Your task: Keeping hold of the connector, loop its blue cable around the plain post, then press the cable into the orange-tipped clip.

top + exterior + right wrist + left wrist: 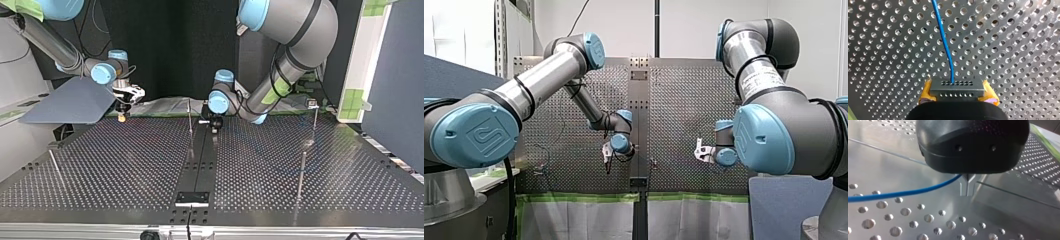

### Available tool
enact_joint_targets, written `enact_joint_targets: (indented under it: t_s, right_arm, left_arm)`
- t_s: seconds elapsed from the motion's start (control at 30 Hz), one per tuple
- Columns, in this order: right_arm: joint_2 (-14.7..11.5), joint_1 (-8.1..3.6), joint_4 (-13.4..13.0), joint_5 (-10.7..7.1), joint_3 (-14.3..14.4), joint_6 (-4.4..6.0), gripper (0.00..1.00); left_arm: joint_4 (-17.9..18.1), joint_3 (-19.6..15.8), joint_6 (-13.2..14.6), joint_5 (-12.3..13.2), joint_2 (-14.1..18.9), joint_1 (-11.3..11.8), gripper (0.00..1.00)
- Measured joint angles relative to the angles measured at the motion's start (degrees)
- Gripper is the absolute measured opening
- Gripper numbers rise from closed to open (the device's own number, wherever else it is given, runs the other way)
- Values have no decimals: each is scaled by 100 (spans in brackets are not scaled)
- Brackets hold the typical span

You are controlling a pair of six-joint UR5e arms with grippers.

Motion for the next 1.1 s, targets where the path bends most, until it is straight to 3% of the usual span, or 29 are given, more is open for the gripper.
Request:
enact_joint_targets:
  t_s: [0.3,0.37,0.4,0.47,0.63,0.73,0.77,0.8,0.87,0.9,0.93,1.1]
  right_arm:
    - [13,-51,5,-118,-40,21,0]
    - [15,-56,11,-120,-42,23,0]
    - [17,-57,14,-121,-42,23,0]
    - [22,-57,18,-122,-42,24,0]
    - [25,-58,27,-123,-41,26,0]
    - [28,-60,35,-123,-41,27,0]
    - [29,-60,36,-123,-42,27,0]
    - [31,-59,36,-123,-42,28,0]
    - [34,-59,41,-123,-43,28,0]
    - [34,-59,43,-123,-41,28,0]
    - [34,-59,44,-123,-41,28,0]
    - [40,-57,63,-122,-42,28,0]
  left_arm:
    - [7,0,-12,-10,0,4,0]
    - [25,-4,9,-48,0,-2,29]
    - [55,-12,40,-81,1,-10,29]
    - [125,-34,82,-130,1,-27,40]
    - [246,-104,115,-244,4,-65,40]
    - [347,-160,35,-188,5,-68,43]
    - [377,-174,-1,-153,4,-65,51]
    - [407,-188,-38,-98,3,-62,51]
    - [434,-200,-56,-9,4,-62,78]
    - [440,-205,-45,54,5,-69,78]
    - [434,-208,-24,100,6,-76,100]
    - [244,-210,207,127,7,-128,100]
